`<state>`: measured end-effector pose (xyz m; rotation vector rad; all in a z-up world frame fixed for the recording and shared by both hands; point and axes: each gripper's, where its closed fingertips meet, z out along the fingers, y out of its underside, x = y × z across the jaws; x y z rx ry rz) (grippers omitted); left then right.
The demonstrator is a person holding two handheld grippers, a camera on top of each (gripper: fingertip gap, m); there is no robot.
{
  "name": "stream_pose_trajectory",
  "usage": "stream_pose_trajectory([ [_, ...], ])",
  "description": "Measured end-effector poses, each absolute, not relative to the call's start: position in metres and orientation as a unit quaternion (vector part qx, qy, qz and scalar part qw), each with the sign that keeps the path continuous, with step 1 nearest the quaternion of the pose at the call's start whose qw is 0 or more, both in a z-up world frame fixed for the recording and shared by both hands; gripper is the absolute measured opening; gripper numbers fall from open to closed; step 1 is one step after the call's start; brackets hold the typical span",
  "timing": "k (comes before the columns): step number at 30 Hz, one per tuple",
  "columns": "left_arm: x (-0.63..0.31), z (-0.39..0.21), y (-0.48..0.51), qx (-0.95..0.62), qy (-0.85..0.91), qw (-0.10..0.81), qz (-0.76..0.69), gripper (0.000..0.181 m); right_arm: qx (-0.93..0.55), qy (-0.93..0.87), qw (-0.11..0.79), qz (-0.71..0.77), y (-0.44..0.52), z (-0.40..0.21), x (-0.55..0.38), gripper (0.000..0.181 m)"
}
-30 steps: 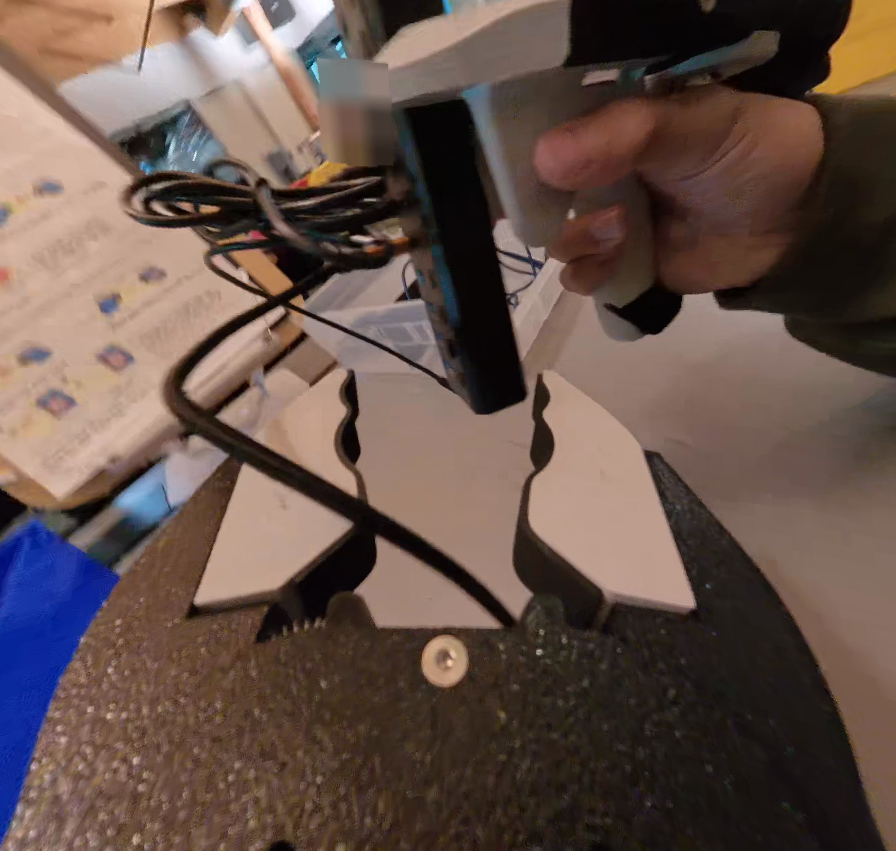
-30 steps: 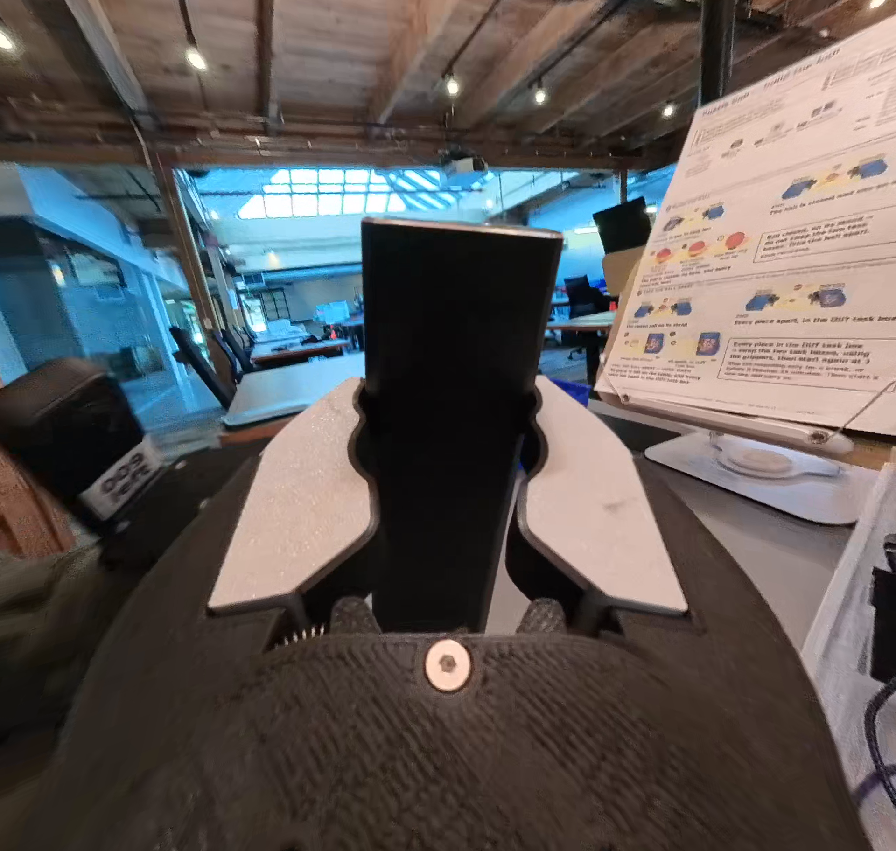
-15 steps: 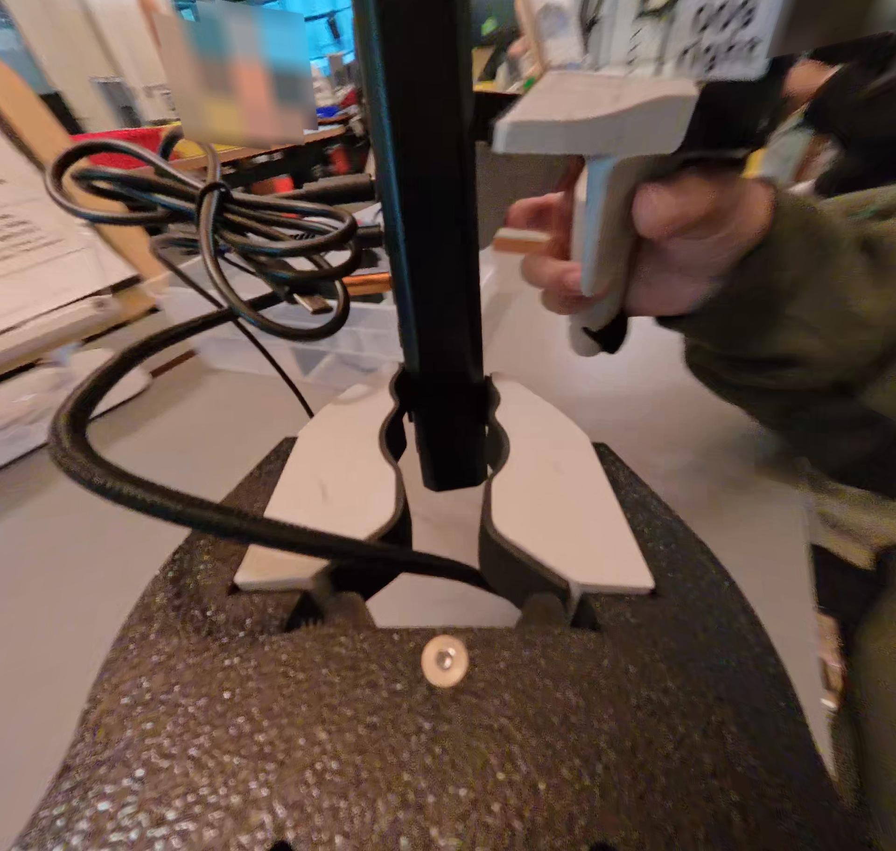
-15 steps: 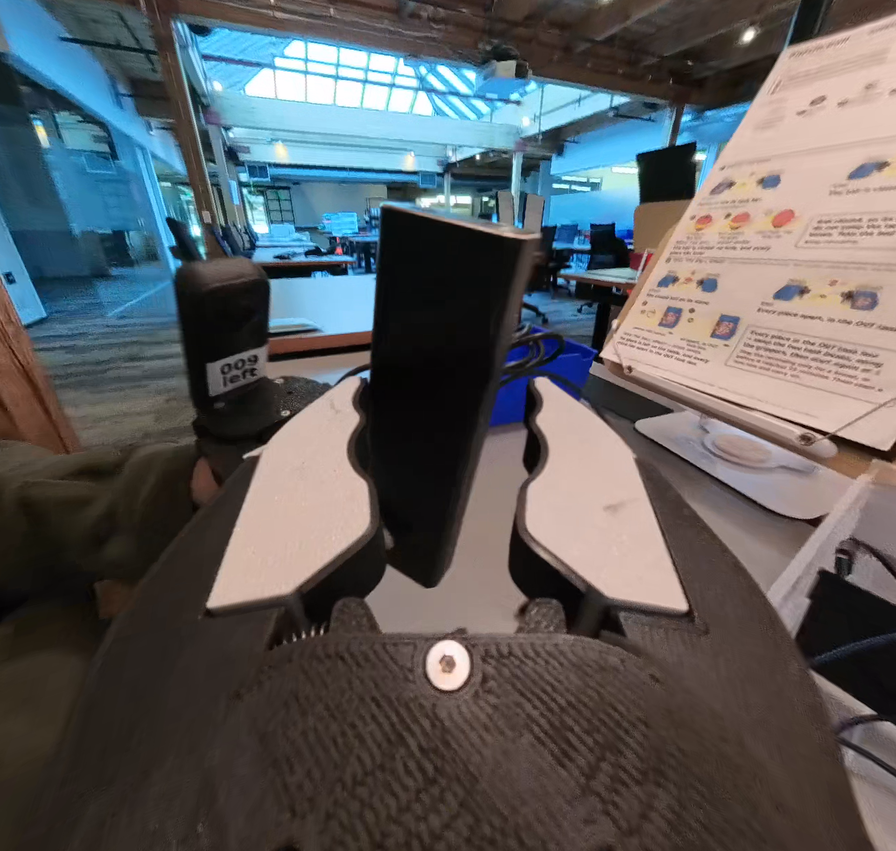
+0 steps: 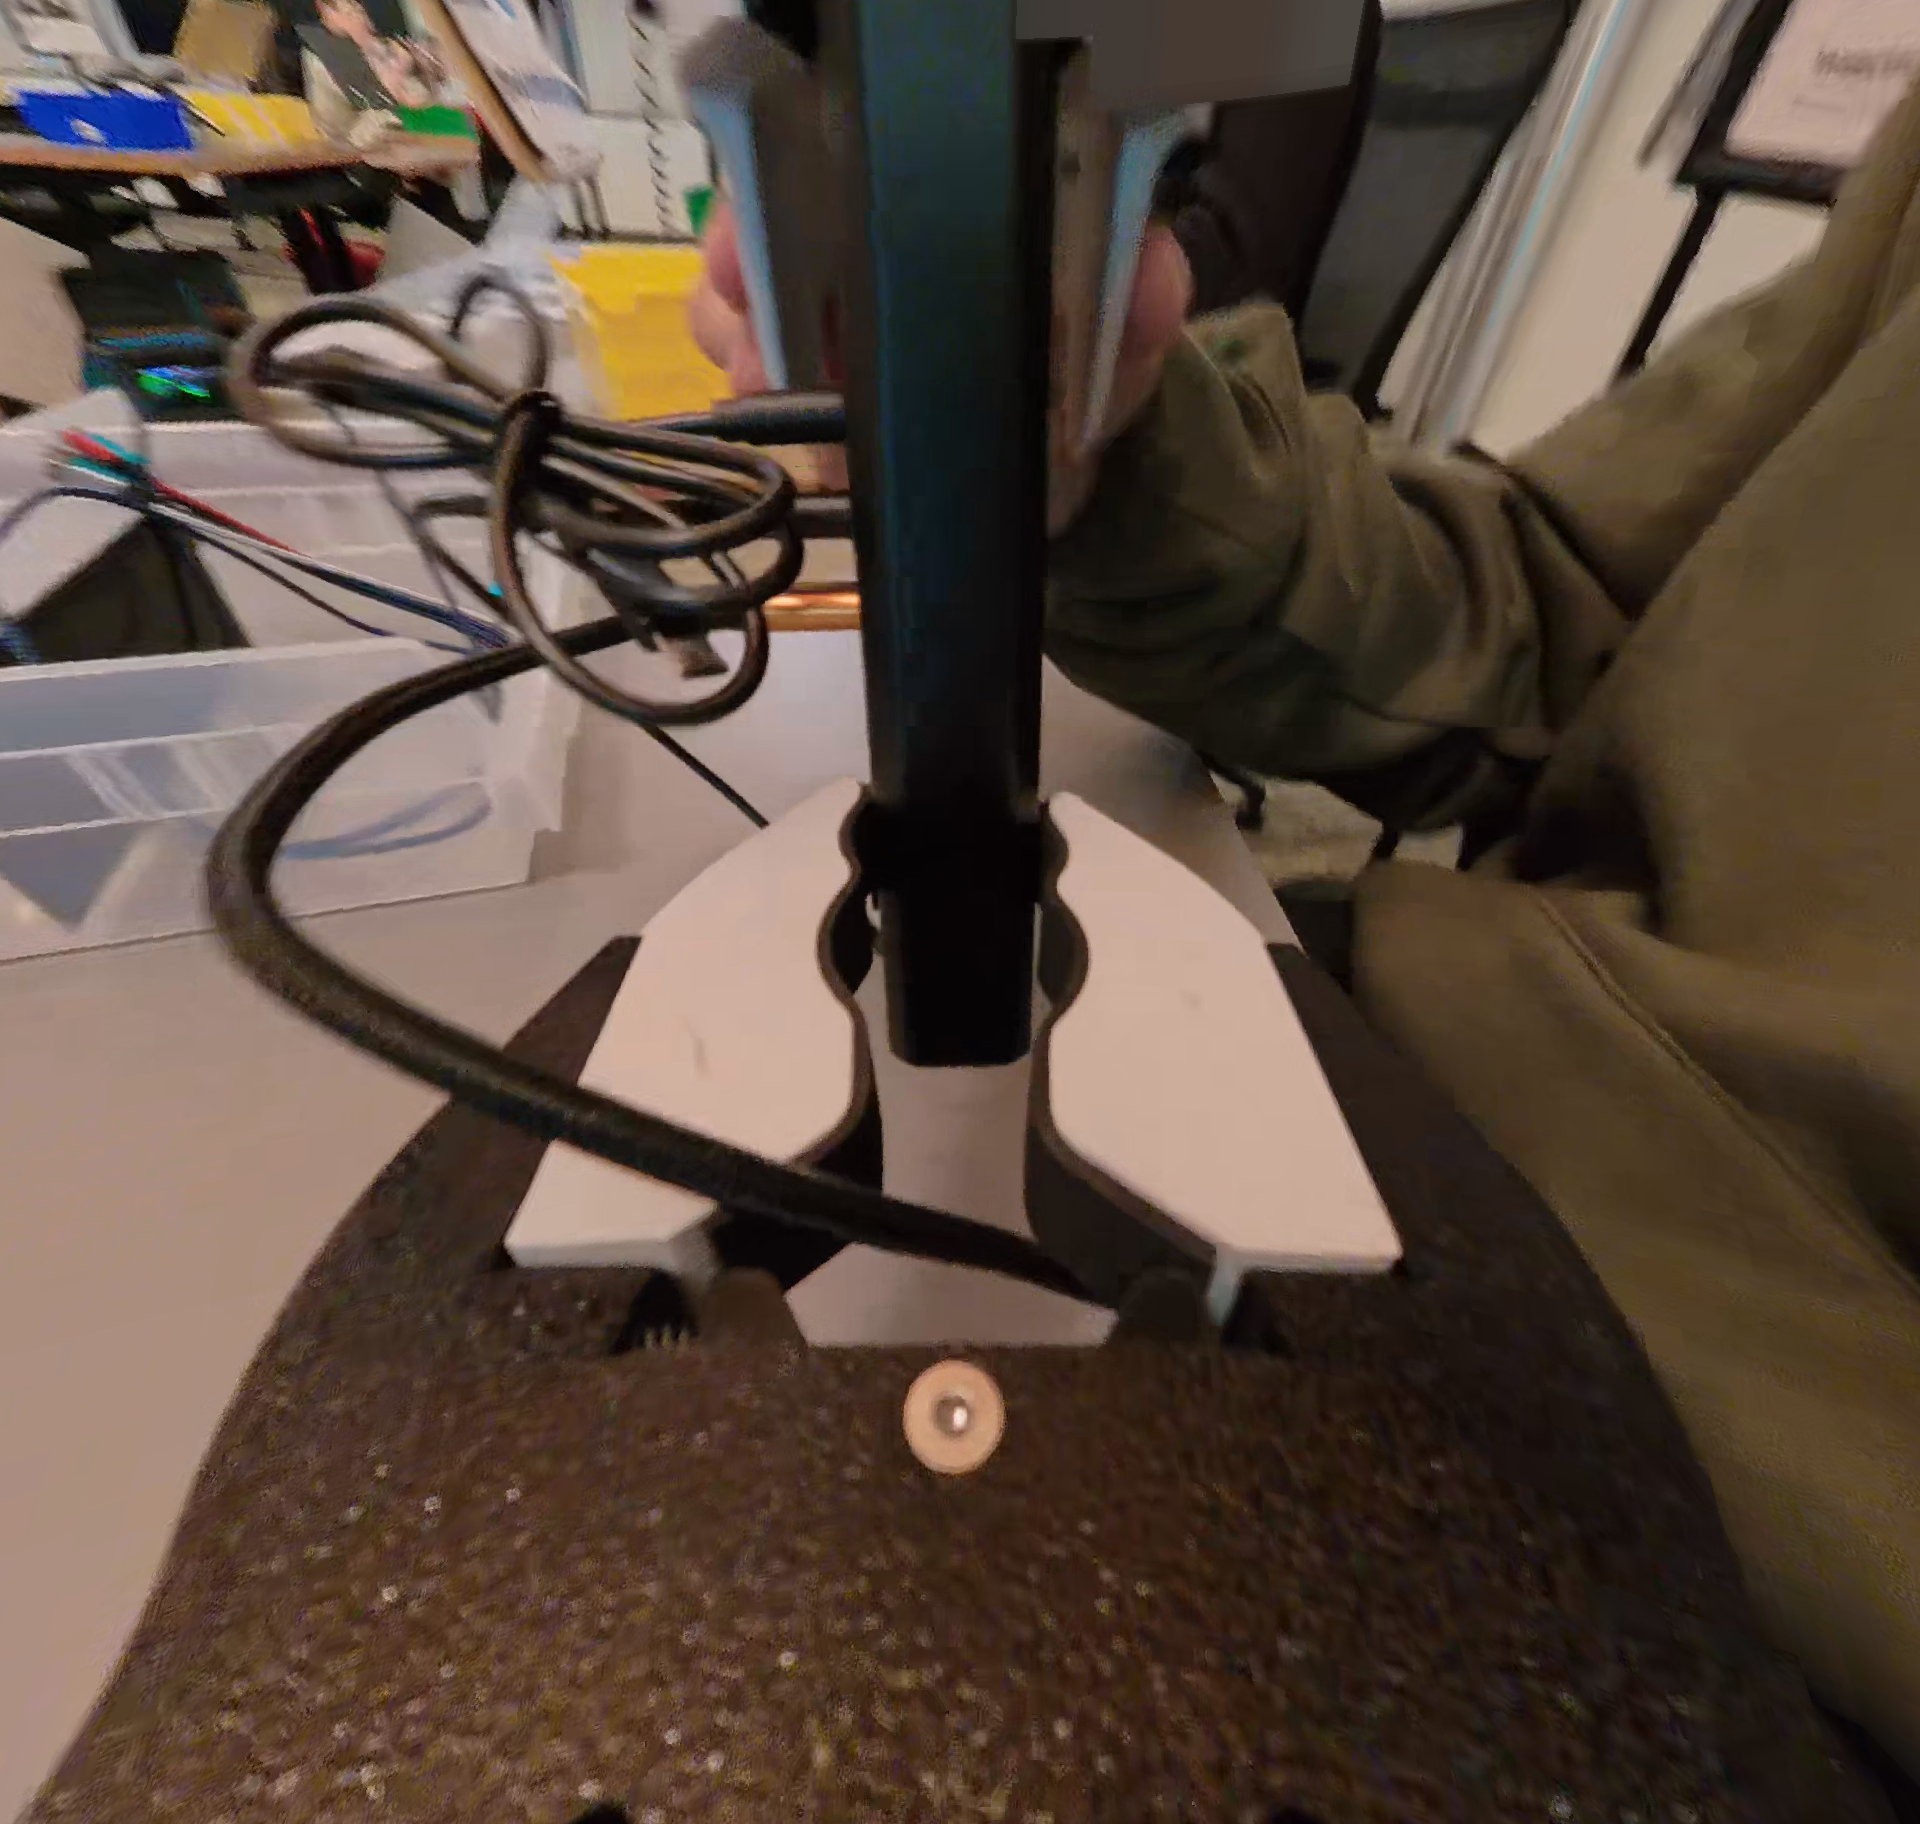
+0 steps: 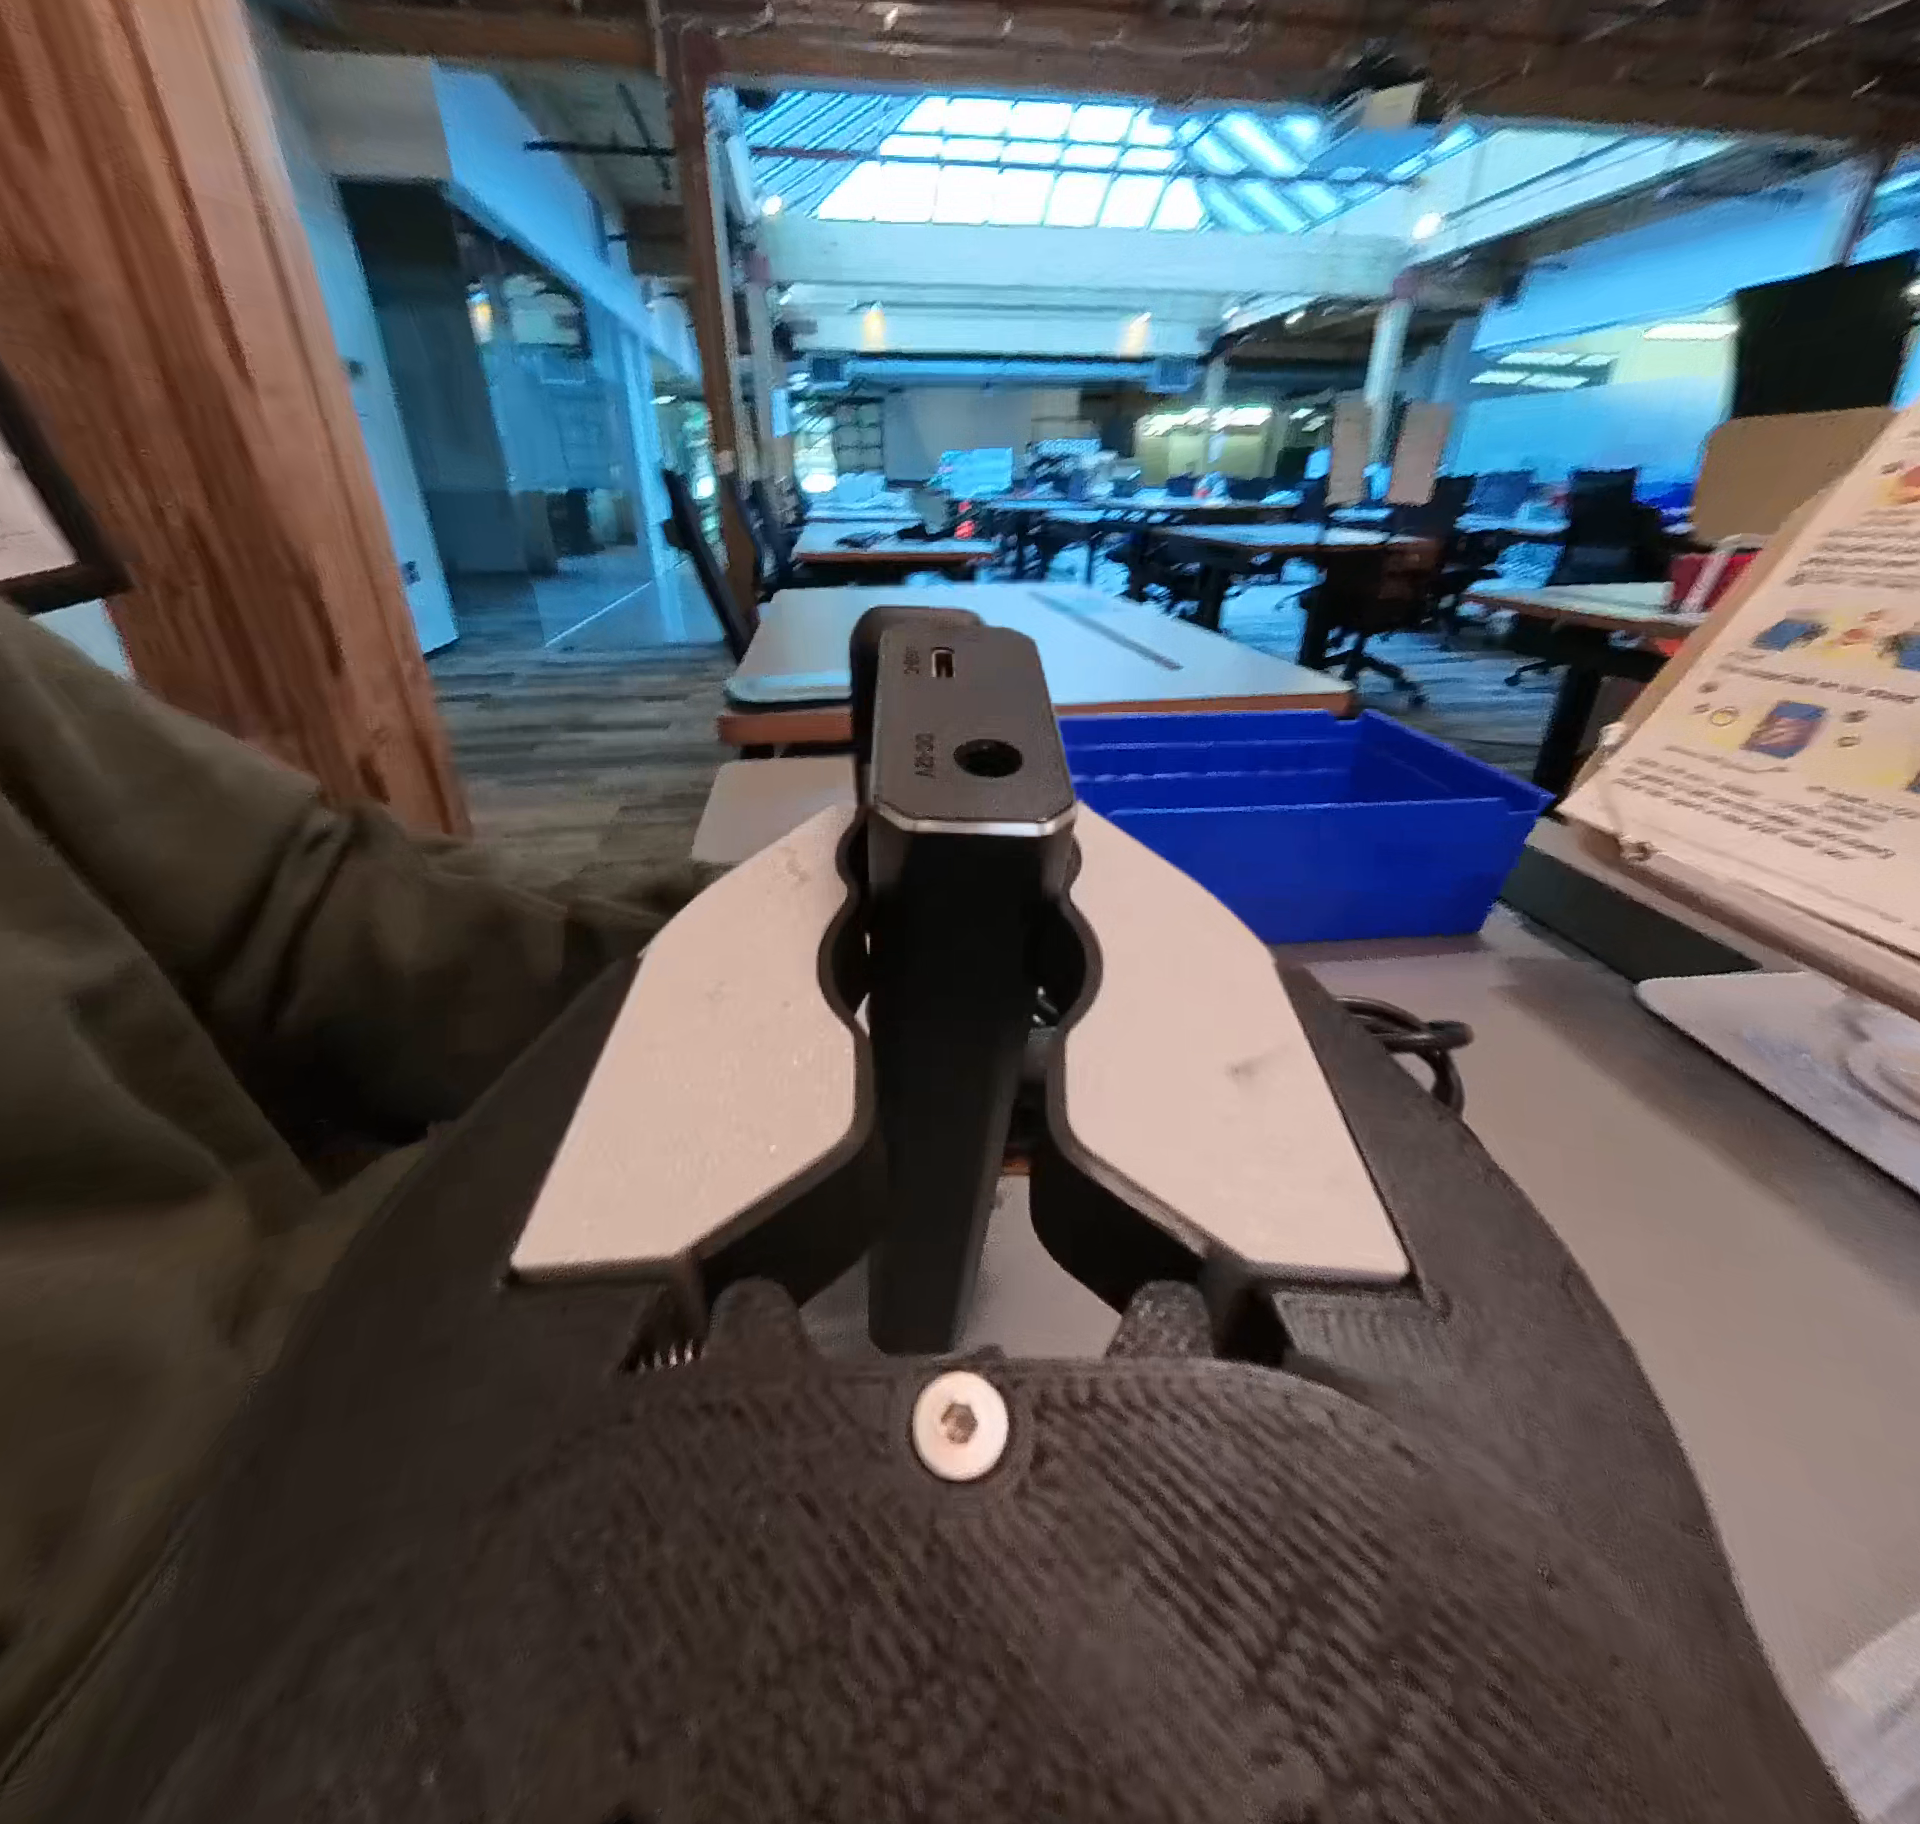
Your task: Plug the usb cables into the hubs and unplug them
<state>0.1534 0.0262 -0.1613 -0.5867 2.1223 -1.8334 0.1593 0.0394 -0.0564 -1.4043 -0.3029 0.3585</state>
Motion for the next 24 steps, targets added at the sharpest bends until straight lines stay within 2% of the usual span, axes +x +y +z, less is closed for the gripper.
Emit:
stream_pose_trajectory([
  [2,0.163,-0.149,0.037,-0.238,0.700,0.162,-0.653,0.029,-0.636,-0.102,0.753,0.135,0.043,-0.049,0.169,0.031],
  [3,0.169,-0.148,0.044,-0.261,0.693,0.184,-0.647,0.038,-0.640,-0.088,0.755,0.115,0.044,-0.048,0.174,0.030],
  [5,0.185,-0.163,0.070,-0.338,0.706,0.254,-0.567,0.068,-0.658,-0.074,0.747,0.067,0.047,-0.051,0.182,0.030],
  [7,0.191,-0.184,0.111,-0.415,0.727,0.341,-0.427,0.080,-0.675,-0.041,0.737,0.010,0.049,-0.056,0.198,0.030],
  [10,0.179,-0.186,0.140,-0.477,0.716,0.404,-0.310,0.077,-0.682,0.018,0.730,-0.034,0.051,-0.064,0.221,0.030],
  [16,0.187,-0.173,0.044,-0.469,0.698,0.334,-0.426,0.077,-0.698,0.046,0.714,-0.034,0.065,-0.079,0.215,0.030],
  [24,0.221,-0.169,0.034,-0.474,0.663,0.380,-0.437,0.071,-0.701,0.011,0.709,-0.076,0.073,-0.072,0.185,0.030],
])
